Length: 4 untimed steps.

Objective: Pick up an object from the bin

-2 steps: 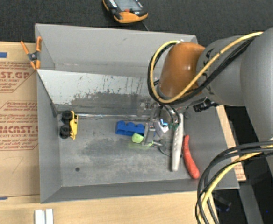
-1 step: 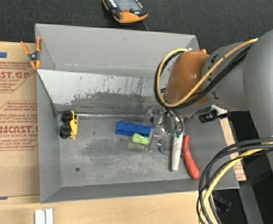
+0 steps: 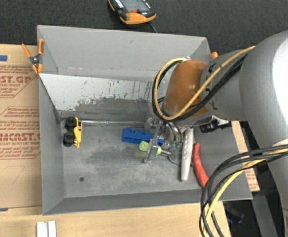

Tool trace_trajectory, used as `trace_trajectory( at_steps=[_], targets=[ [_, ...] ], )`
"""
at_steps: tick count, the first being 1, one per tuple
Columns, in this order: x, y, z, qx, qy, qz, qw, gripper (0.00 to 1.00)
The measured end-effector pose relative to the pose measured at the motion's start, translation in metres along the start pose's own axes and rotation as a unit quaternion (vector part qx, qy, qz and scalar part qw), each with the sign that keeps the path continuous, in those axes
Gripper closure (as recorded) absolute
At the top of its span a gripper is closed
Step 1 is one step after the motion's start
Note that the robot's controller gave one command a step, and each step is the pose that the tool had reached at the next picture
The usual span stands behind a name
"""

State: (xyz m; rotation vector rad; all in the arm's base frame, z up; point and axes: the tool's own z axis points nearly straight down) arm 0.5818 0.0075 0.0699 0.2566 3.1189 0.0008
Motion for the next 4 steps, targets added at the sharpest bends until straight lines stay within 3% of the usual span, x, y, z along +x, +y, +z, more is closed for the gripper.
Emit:
trace_trajectory(
  at_steps=[1,2,3,4],
  targets=[
    [0.013,0.002,-0.001,0.000,-0.0004,0.110,0.9940,1.00],
    [0.013,0.002,-0.001,0.000,-0.0005,0.110,0.9940,1.00],
    [0.017,0.002,-0.026,0.001,0.0066,0.110,0.9939,1.00],
    [0.014,0.002,-0.072,0.000,0.0019,0.109,0.9940,1.00]
  ],
)
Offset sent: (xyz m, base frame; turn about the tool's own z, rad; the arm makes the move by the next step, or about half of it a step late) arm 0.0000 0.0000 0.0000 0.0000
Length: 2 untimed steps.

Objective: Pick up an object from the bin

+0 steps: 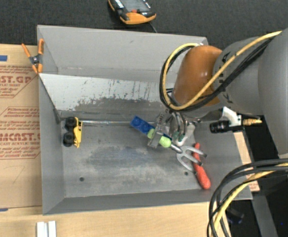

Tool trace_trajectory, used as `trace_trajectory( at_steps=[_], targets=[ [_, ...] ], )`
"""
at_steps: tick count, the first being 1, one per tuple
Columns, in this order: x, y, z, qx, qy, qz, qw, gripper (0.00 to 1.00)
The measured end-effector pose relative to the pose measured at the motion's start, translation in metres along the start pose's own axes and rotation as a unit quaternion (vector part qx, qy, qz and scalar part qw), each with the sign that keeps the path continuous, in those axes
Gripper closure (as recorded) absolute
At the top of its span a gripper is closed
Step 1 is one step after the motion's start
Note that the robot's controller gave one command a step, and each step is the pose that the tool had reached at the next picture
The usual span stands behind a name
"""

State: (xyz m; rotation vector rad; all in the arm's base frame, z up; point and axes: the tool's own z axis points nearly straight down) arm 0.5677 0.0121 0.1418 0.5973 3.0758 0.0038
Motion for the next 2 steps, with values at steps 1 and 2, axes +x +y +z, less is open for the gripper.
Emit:
trace_trajectory(
  at_steps=[1,2],
  targets=[
    [0.001,0.000,-0.027,0.000,0.0014,0.000,1.0000,1.00],
    [0.000,0.000,-0.060,0.000,0.0007,0.000,1.0000,1.00]
  ],
)
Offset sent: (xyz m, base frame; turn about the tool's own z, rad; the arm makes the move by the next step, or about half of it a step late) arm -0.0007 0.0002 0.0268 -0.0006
